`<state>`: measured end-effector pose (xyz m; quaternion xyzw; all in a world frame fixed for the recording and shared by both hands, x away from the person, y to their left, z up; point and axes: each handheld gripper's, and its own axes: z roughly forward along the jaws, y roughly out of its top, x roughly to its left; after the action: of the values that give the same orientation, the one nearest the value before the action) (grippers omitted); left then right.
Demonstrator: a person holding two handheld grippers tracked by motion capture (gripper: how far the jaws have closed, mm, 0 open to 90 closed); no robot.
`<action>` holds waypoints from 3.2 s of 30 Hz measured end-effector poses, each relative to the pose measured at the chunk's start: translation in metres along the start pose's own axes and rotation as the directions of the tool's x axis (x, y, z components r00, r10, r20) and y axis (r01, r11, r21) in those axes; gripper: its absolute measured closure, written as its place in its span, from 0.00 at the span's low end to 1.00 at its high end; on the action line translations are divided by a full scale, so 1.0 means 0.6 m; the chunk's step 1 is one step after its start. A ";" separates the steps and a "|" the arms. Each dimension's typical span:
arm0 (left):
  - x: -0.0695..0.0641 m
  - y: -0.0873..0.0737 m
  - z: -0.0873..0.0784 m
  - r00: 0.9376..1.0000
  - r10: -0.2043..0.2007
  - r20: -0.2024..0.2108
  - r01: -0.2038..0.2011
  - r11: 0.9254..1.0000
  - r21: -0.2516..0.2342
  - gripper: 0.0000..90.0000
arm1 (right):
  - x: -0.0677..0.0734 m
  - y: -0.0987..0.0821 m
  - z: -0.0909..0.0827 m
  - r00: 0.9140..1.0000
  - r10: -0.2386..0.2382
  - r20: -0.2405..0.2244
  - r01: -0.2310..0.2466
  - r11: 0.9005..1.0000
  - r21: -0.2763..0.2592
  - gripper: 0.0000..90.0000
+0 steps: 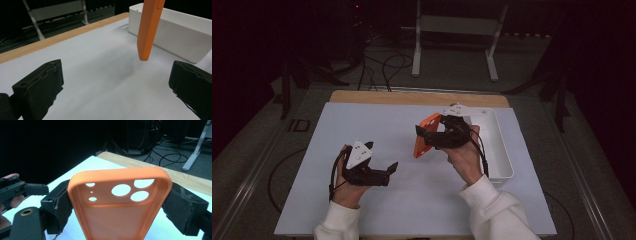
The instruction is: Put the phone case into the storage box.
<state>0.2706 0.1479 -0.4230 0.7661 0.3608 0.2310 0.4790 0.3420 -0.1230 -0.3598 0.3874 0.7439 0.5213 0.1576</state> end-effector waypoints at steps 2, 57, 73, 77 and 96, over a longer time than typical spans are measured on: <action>0.002 0.000 -0.001 1.000 -0.002 0.003 0.002 1.000 -0.001 0.00 | -0.003 0.001 0.001 1.000 -0.002 0.004 0.002 1.000 0.000 0.18; 0.068 -0.080 -0.050 0.999 -0.019 -0.037 0.017 0.999 -0.047 0.00 | -0.059 0.030 0.003 0.994 0.001 0.113 0.002 1.000 -0.022 0.18; 0.076 -0.109 -0.066 0.998 -0.036 -0.053 0.034 0.999 -0.041 0.00 | -0.067 0.034 -0.001 0.992 0.010 0.130 -0.006 0.999 -0.033 0.18; 0.077 -0.118 -0.070 0.997 -0.033 -0.063 0.031 0.999 -0.033 0.00 | -0.069 0.034 -0.001 0.991 0.012 0.133 -0.008 0.999 -0.035 0.18; 0.075 -0.152 -0.086 0.992 -0.046 -0.119 0.039 0.997 -0.062 0.00 | -0.086 0.034 -0.013 0.988 0.032 0.153 -0.025 0.998 -0.053 0.18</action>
<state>0.2330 0.2374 -0.4821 0.7282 0.3982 0.2774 0.4839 0.3792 -0.1629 -0.3471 0.4330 0.7103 0.5108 0.2169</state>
